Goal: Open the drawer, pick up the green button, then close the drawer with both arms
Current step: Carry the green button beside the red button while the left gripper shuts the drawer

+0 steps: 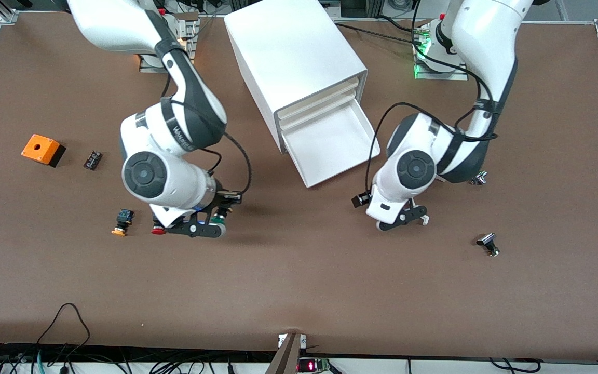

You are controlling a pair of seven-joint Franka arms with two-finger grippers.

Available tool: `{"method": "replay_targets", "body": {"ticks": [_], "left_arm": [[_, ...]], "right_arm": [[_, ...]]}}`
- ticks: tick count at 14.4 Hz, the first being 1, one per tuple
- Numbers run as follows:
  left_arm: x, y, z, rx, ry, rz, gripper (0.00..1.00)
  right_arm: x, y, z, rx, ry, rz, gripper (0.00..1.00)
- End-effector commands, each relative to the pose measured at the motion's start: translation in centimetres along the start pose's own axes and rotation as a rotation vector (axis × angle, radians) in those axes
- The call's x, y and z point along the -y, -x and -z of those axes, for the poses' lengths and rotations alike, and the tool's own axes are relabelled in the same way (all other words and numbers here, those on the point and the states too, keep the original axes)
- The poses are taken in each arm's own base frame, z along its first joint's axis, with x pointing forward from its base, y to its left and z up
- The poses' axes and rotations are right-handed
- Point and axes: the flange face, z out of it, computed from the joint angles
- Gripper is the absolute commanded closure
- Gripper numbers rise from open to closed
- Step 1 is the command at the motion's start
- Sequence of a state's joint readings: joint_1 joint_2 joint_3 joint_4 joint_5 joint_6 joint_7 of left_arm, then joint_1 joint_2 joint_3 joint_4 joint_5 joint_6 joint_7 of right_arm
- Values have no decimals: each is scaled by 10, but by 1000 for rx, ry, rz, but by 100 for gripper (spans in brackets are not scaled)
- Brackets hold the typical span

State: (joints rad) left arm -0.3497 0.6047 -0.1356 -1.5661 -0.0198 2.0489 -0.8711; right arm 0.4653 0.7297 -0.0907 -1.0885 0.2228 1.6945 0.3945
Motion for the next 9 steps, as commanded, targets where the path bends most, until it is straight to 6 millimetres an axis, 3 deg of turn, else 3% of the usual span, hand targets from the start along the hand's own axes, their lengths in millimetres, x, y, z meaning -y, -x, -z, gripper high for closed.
{"method": "replay_targets", "body": {"ticks": [1, 3, 8, 9], "left_arm": [[3, 29, -22, -46, 22, 21, 4], [11, 39, -36, -70, 52, 36, 4], [-11, 95, -61, -50, 21, 8, 4], [-12, 98, -63, -47, 17, 7, 4]], "right_arm": [[-49, -10, -12, 37, -27, 150, 100], [-88, -21, -32, 37, -30, 196, 100], [-129, -19, -96, -29, -16, 280, 100], [-135, -16, -109, -38, -12, 276, 100]]}}
